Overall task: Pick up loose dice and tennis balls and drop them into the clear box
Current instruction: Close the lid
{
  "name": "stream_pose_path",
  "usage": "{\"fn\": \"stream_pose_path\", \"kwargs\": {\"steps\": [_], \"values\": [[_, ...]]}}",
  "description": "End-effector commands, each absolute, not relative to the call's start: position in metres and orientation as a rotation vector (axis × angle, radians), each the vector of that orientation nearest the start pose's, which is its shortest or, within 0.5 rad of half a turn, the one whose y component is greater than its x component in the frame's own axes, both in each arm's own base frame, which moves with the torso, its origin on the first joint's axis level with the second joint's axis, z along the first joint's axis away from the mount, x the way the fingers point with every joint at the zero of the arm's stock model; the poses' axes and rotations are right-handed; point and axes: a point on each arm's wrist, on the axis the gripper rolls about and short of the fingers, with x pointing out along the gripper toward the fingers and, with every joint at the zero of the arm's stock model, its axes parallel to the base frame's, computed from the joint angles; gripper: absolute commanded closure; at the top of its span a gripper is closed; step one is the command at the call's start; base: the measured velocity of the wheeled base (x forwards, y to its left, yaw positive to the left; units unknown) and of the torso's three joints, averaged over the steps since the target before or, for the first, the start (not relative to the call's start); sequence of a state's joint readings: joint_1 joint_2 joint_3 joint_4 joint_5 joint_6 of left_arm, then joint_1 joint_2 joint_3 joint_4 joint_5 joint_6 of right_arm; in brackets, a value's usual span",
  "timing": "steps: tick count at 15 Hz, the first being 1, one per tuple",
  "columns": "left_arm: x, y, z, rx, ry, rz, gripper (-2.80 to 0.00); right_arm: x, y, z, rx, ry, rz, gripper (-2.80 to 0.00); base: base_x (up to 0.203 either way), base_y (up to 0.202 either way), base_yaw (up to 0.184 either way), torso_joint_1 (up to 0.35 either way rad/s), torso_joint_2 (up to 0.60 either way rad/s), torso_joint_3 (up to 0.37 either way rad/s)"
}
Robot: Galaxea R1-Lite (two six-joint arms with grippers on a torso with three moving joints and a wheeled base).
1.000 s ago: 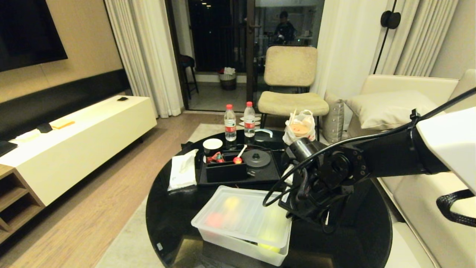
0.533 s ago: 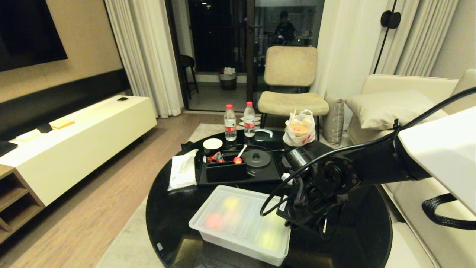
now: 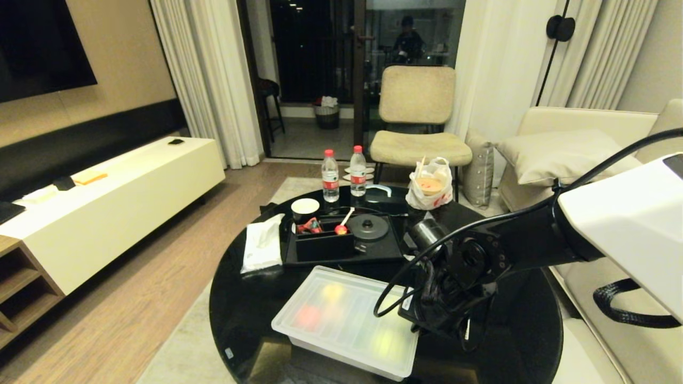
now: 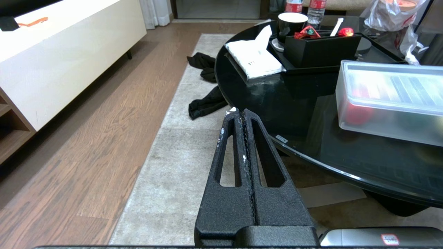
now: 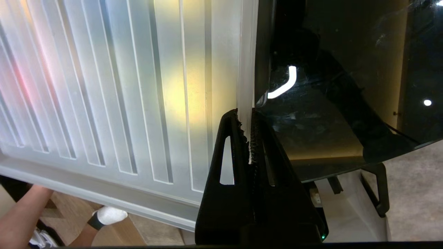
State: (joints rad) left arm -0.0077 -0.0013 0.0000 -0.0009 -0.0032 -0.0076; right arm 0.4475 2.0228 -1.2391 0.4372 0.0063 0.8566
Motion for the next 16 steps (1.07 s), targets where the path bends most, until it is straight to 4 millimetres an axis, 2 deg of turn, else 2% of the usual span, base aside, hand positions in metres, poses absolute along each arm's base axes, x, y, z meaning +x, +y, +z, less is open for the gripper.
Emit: {"fn": "stream_pose_path", "kwargs": {"steps": [1,4,7,12,16], "values": [[-0.023,0.0,0.075,-0.008,0.0,-0.011,0.0,0.311,0.147,0.101,0.472,1.272,-0.151,0.0,0.0,0.0,0.0,0.0,0.0,0.0],[-0.023,0.0,0.075,-0.008,0.0,-0.011,0.0,0.316,0.135,0.1,0.47,1.266,-0.167,0.0,0.0,0.0,0.0,0.0,0.0,0.0],[-0.023,0.0,0.075,-0.008,0.0,-0.011,0.0,0.318,0.132,0.101,0.432,1.242,-0.185,0.0,0.0,0.0,0.0,0.0,0.0,0.0],[-0.023,0.0,0.075,-0.008,0.0,-0.011,0.0,0.322,0.137,0.092,0.424,1.245,-0.178,0.0,0.0,0.0,0.0,0.0,0.0,0.0],[-0.023,0.0,0.075,-0.008,0.001,-0.011,0.0,0.323,0.148,0.083,0.403,1.256,-0.158,0.0,0.0,0.0,0.0,0.0,0.0,0.0]]}}
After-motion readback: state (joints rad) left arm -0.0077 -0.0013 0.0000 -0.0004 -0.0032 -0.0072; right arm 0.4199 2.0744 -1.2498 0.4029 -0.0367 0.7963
